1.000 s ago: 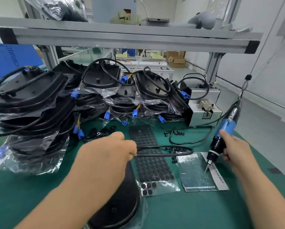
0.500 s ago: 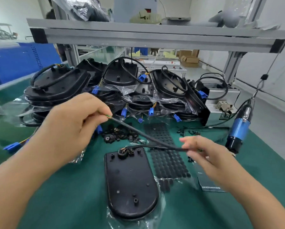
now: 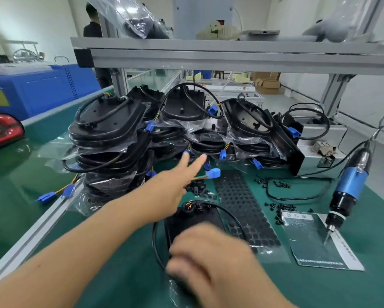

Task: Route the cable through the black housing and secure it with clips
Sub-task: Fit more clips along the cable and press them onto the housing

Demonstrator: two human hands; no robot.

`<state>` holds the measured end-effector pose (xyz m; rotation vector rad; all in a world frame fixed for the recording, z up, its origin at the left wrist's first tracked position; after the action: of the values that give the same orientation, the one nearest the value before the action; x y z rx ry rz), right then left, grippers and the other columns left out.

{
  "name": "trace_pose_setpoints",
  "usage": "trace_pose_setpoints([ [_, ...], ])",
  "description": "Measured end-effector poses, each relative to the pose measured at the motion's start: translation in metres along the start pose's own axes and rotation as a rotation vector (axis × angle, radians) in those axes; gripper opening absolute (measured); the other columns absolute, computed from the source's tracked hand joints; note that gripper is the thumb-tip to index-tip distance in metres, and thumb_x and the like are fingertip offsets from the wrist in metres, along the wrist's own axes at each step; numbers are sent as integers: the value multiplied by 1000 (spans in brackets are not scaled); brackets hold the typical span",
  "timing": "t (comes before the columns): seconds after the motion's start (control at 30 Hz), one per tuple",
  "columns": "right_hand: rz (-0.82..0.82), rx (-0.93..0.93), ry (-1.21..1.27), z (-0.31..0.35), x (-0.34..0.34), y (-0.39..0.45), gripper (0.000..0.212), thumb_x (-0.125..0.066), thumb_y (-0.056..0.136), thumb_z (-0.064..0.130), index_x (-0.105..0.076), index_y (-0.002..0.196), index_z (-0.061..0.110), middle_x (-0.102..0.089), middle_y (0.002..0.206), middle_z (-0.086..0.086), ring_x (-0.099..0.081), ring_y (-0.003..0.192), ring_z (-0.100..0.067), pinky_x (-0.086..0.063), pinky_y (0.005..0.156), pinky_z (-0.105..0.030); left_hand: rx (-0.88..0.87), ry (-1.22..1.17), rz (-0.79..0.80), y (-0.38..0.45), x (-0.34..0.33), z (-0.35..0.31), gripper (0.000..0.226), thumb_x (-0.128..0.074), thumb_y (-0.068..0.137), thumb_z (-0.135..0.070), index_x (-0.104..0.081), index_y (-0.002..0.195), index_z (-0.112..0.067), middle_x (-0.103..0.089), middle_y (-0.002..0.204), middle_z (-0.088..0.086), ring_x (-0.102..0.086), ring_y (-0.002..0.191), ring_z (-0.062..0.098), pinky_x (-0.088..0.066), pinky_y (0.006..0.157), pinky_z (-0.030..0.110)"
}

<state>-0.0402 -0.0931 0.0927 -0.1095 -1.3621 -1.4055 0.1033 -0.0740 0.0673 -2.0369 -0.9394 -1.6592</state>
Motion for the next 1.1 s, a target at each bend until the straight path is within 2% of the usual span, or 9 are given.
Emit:
trace_pose_setpoints([
  [0.07,-208,-154,-13,-38,29,12,31,-63,84,13,-62,114,19,-64,113,1,-59,105,-8,-50,86,-22,-204,83,-49,3,-6,-21,109,-47,80,7,20,128,-64,-32,153,0,-67,96,22,-52,82,29],
  [0.13,-148,-291,-183,-79,36,24,60,-59,85,9,-38,140,20,-49,140,3,-54,117,-12,-47,90,-25,-337,112,-130,-3,-4,-39,104,-50,76,4,11,139,-52,-51,117,-9,-54,54,2,-40,57,12],
  [0.23,124,-395,-311,-121,15,31,62,-51,92,24,-22,146,31,-63,123,-2,-60,101,-21,-49,83,-36,-382,249,-241,-5,-6,-46,94,-63,78,-4,-5,148,-30,-45,62,-5,-38,42,12,-42,41,23],
  [0.37,200,-329,-210,-124,0,30,49,-58,88,31,-44,135,30,-70,100,5,-60,95,-18,-49,80,-35,-350,339,-410,-13,6,-47,42,-66,81,-29,-50,120,-25,-60,64,-2,-59,55,19,-47,45,28],
  [0.5,169,-422,-452,-137,9,9,21,-57,83,52,-63,97,38,-54,76,6,-60,81,-19,-42,62,-29,99,90,-430,-32,14,0,52,-50,83,-59,-58,123,-26,-62,104,-1,-58,101,20,-48,80,33],
  [0.63,218,-643,-340,-158,3,-24,29,-59,81,49,-52,63,28,-57,60,11,-54,69,-8,-40,53,-28,550,-301,-181,-89,-34,50,85,-28,70,-80,-39,134,-26,-64,81,1,-67,83,22,-51,74,30],
  [0.77,158,-786,-204,-156,-2,-42,31,-60,80,45,-51,58,24,-61,64,6,-59,59,-9,-40,50,-26,743,-1060,56,-115,-92,33,97,-59,67,-68,-19,147,-31,-70,64,16,-71,55,28,-59,54,32],
  [0.93,155,-911,-24,-157,-13,-52,41,-61,81,43,-44,56,15,-54,50,1,-53,54,-20,-41,55,-32,802,-888,-31,-119,-96,19,75,-67,43,-78,-65,98,-27,-73,81,-4,-71,64,12,-60,59,29],
  [1.1,-33,-931,57,-144,1,-48,41,-62,83,39,-45,59,11,-51,54,-4,-49,55,-24,-35,52,-34,885,-1074,-165,-124,-88,8,69,-72,43,-71,-55,91,-24,-66,89,-6,-62,69,10,-47,50,22],
])
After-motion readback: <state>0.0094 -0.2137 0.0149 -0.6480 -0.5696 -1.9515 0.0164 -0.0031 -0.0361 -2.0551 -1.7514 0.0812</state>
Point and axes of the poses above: each hand's wrist, its own y-axis towards the middle knuckle, its own x-axis out of the back of the hand, z = x × y, the point moved 10 cm from there along y, towards the middle knuckle
